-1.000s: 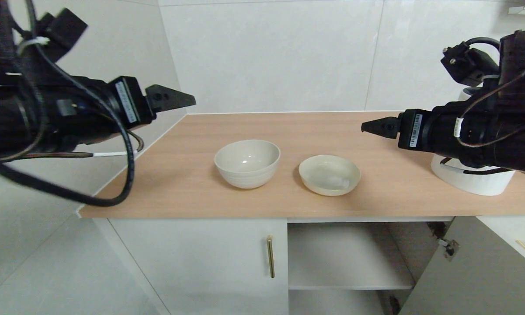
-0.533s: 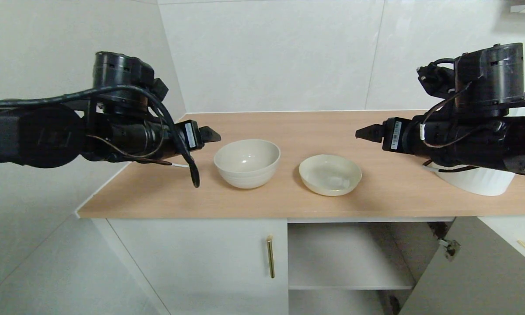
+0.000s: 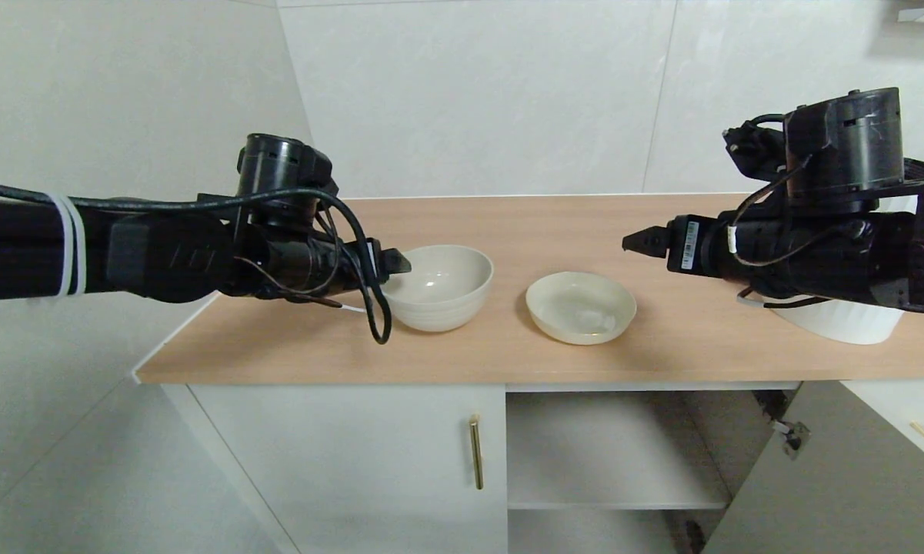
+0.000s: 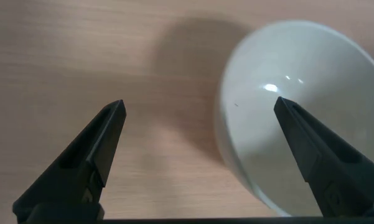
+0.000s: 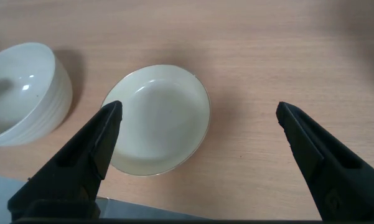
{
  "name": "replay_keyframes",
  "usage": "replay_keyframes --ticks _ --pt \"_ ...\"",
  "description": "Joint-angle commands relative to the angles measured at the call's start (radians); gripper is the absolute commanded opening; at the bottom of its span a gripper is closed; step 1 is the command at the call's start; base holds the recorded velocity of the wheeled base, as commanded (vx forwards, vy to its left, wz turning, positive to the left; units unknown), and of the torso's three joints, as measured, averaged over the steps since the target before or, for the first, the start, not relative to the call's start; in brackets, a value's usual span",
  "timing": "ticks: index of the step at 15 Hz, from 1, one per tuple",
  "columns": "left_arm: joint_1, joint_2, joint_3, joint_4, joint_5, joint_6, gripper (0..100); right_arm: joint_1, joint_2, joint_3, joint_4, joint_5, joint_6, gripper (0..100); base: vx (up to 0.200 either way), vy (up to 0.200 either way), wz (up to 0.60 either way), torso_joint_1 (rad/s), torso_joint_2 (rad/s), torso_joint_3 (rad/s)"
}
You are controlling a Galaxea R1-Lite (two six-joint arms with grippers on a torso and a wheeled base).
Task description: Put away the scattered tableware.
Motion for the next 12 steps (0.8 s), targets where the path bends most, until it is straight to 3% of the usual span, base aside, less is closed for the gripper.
replay_keyframes --ticks 1,2,3,7,12 --pt "-0.014 0.016 -0.001 0.0 0.001 -0.002 100 0.0 -0.001 -0.002 0.0 0.0 0.0 100 0.0 0.0 0.0 0.0 0.0 0.0" --pt "-0.017 0.017 -0.001 0.0 0.001 -0.002 100 0.0 0.001 -0.002 0.0 0.0 0.0 100 0.0 0.0 0.0 0.0 0.0 0.0" --pt "-0.021 0.023 -0.001 0.0 0.002 -0.002 0 0.0 0.001 -0.002 0.0 0.0 0.0 100 0.0 0.0 0.0 0.0 0.0 0.0" --pt "-0.035 0.022 0.002 0.0 0.001 -0.008 0 0.0 0.007 -0.017 0.055 0.002 -0.001 100 0.0 0.0 0.0 0.0 0.0 0.0" --pt "-0.04 -0.061 0.012 0.0 0.012 -0.039 0 0.0 0.039 -0.051 0.121 0.009 0.0 100 0.0 0.0 0.0 0.0 0.0 0.0"
